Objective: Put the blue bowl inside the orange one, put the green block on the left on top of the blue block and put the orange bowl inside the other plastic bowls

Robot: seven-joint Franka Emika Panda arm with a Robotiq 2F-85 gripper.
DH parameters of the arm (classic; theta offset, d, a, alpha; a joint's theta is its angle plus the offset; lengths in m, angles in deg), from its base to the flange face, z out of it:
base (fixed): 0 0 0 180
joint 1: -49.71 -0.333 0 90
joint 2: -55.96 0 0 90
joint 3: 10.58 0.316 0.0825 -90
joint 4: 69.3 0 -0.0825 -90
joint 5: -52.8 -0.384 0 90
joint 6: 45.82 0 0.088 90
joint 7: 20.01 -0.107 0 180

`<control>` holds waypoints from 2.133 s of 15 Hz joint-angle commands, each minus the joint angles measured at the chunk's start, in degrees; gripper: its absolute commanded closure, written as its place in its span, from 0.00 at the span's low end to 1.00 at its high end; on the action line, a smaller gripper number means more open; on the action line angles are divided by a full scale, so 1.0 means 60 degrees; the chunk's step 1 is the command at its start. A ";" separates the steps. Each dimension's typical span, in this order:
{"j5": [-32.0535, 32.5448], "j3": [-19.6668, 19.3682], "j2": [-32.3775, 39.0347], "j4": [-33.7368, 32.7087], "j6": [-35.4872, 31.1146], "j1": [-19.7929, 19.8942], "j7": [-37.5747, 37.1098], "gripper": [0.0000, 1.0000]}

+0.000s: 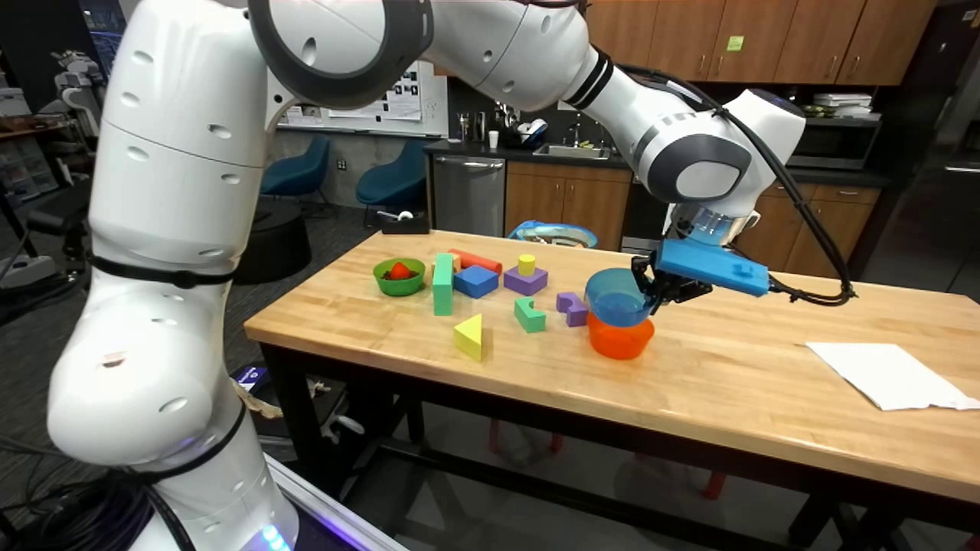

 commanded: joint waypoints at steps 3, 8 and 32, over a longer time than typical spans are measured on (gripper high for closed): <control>0.0002 0.0216 -0.0193 0.0461 -0.0596 -0.0023 0.0105 0.99; -0.0019 0.0318 -0.0192 0.0680 -0.1064 -0.0050 0.0079 0.70; 0.0682 -0.0352 -0.3870 0.5745 -0.2890 -0.0689 0.3419 0.00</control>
